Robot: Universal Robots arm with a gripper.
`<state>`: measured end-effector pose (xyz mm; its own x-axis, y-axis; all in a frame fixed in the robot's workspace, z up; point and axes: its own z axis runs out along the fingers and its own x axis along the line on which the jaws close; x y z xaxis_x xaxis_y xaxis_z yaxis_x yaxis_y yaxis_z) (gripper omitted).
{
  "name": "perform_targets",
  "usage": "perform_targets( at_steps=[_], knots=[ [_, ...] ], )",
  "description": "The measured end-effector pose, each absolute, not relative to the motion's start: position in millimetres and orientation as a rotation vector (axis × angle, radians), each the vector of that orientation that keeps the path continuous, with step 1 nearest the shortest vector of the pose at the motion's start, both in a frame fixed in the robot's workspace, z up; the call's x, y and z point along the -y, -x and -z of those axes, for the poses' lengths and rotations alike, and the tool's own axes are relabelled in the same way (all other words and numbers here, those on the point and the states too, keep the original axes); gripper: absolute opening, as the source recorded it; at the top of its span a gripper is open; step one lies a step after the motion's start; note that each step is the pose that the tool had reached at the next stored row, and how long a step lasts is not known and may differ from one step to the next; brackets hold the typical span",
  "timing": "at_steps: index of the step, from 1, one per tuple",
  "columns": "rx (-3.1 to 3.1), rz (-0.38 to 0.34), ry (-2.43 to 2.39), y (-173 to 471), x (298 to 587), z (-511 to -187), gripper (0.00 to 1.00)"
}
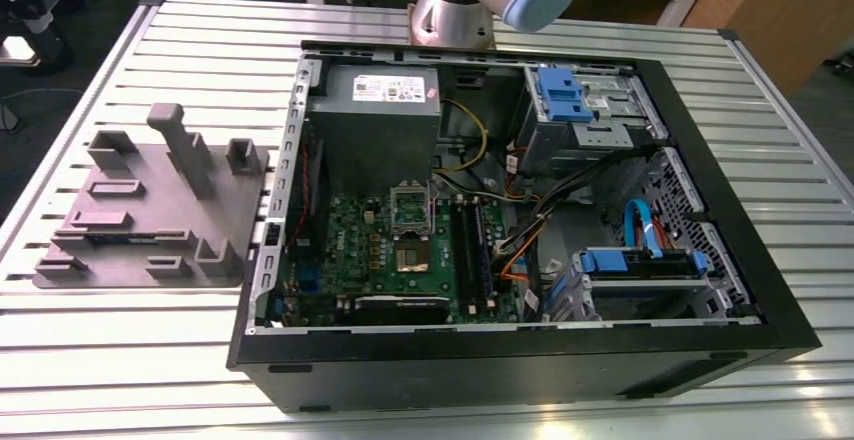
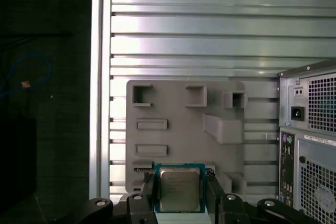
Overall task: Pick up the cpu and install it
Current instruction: 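Pick up the cpu and move it towards the insertion slot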
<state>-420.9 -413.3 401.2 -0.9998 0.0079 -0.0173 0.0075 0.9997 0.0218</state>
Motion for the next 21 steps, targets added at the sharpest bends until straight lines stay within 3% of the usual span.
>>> perform_targets(
  at_steps=[21],
  knots=[
    [-3.124, -0.034, -0.012, 418.3, 416.2, -401.1, 0.47]
  ],
)
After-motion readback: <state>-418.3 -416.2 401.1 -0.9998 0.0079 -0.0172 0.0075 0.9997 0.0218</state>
